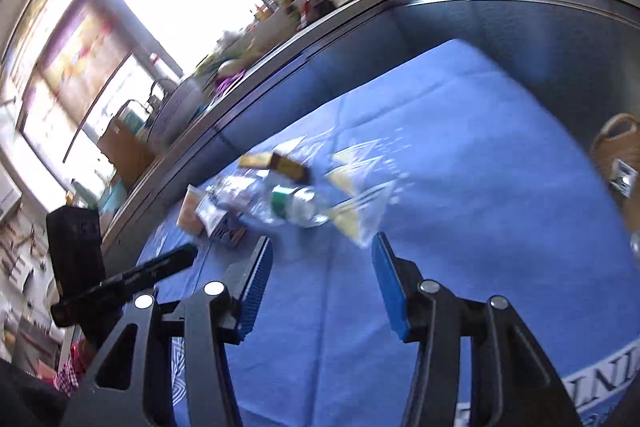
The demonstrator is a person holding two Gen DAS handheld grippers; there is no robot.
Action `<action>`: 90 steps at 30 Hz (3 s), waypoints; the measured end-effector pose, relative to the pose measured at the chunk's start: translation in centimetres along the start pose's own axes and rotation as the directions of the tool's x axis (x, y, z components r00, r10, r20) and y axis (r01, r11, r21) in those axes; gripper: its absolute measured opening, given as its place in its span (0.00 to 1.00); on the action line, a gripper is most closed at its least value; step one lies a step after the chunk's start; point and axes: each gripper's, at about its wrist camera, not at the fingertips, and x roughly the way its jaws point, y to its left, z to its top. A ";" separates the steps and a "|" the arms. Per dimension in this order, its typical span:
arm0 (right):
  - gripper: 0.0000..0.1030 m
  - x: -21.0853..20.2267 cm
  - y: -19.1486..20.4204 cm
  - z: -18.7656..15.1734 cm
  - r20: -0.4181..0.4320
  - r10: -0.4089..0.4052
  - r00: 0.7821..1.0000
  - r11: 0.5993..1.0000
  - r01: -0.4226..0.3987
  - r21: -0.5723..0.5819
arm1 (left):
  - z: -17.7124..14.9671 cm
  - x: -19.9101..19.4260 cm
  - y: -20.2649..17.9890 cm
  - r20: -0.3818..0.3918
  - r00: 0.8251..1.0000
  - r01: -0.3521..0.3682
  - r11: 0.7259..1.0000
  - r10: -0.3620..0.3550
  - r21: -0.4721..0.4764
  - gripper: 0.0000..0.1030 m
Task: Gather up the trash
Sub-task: 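Move both open grippers back over the table, then grasp the white milk carton with left gripper while right gripper grasps the clear plastic bottle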
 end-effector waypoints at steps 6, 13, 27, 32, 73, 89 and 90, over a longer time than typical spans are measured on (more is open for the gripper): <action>0.45 9.4 9.3 0.3 -0.165 0.104 0.981 0.977 -0.132 -0.167 | 1.5 -1.7 10.7 0.038 0.999 -0.010 0.954 0.022 -0.299 0.50; 0.45 16.5 14.7 1.1 -0.198 0.085 0.977 0.931 -0.148 -0.333 | 2.6 -1.6 15.7 0.044 0.999 0.017 0.912 0.002 -0.410 0.50; 0.46 17.1 15.0 0.2 -0.256 0.210 0.943 0.911 -0.284 -0.299 | 3.1 -0.2 18.2 0.005 1.000 -0.007 0.909 0.010 -0.417 0.56; 0.46 17.9 14.1 2.3 -0.153 0.115 0.981 0.936 -0.159 -0.314 | 3.7 0.6 17.3 -0.005 1.000 -0.014 0.913 0.014 -0.409 0.56; 0.55 9.5 13.2 0.8 0.000 -0.103 0.995 0.804 0.083 -0.589 | 2.4 3.4 13.6 -0.203 0.947 -0.277 0.954 0.251 -0.116 0.58; 0.42 13.6 6.9 0.7 -0.232 -0.342 0.911 0.736 0.107 -0.669 | -2.6 -1.6 12.9 -0.146 0.964 -0.229 0.973 0.222 -0.031 0.52; 0.40 13.1 7.3 0.0 -0.237 -0.334 0.912 0.740 0.099 -0.665 | -3.1 -2.1 12.8 -0.147 0.967 -0.216 0.976 0.209 -0.037 0.52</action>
